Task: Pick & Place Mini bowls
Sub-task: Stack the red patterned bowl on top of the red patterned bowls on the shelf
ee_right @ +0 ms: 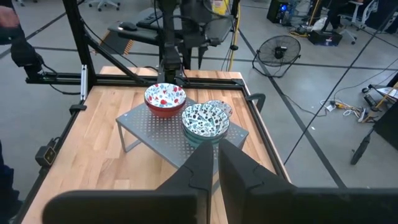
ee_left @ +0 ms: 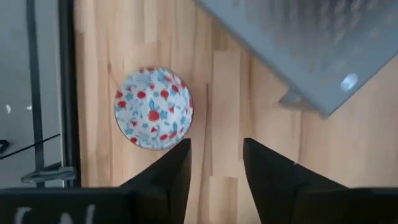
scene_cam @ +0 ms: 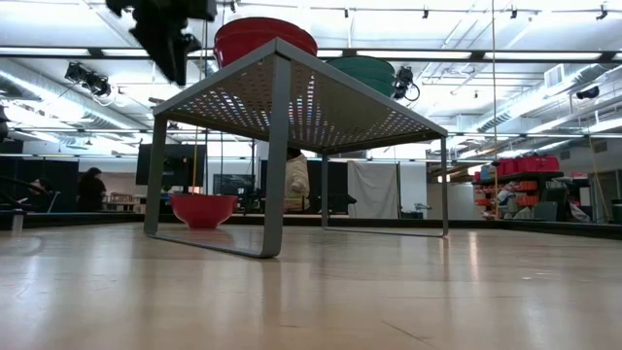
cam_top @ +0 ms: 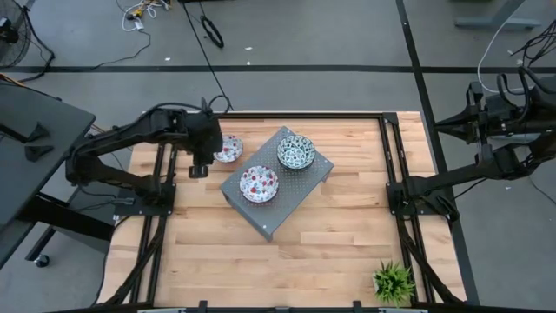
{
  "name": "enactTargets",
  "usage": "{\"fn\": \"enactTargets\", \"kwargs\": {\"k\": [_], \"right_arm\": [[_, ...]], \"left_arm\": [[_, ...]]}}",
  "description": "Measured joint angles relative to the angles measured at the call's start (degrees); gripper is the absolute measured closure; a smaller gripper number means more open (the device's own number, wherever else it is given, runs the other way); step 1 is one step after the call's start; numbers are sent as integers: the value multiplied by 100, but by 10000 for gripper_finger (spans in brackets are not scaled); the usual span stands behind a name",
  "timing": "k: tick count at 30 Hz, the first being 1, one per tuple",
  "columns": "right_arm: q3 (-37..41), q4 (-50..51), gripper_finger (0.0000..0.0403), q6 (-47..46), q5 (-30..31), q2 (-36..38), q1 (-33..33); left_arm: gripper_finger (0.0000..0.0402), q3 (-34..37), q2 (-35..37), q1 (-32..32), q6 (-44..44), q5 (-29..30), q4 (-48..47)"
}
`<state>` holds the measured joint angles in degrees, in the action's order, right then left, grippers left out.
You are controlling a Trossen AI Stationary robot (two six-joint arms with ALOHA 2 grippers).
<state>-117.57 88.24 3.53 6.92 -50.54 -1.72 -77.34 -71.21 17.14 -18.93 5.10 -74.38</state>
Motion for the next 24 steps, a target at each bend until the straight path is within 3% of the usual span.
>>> {"fn": "enactTargets", "kwargs": {"k": [9,16,24], "right_arm": [[1,1,376,1,0,0,0],[1,1,376,1,0,0,2],[1,-1,376,2,0,0,0]], "left_arm": [[229,675,8,693,-1511,-62,439],[229,1133,5,1188,-2540,-486,953],[229,1685,-3,1580,-2734,-496,1553]]}}
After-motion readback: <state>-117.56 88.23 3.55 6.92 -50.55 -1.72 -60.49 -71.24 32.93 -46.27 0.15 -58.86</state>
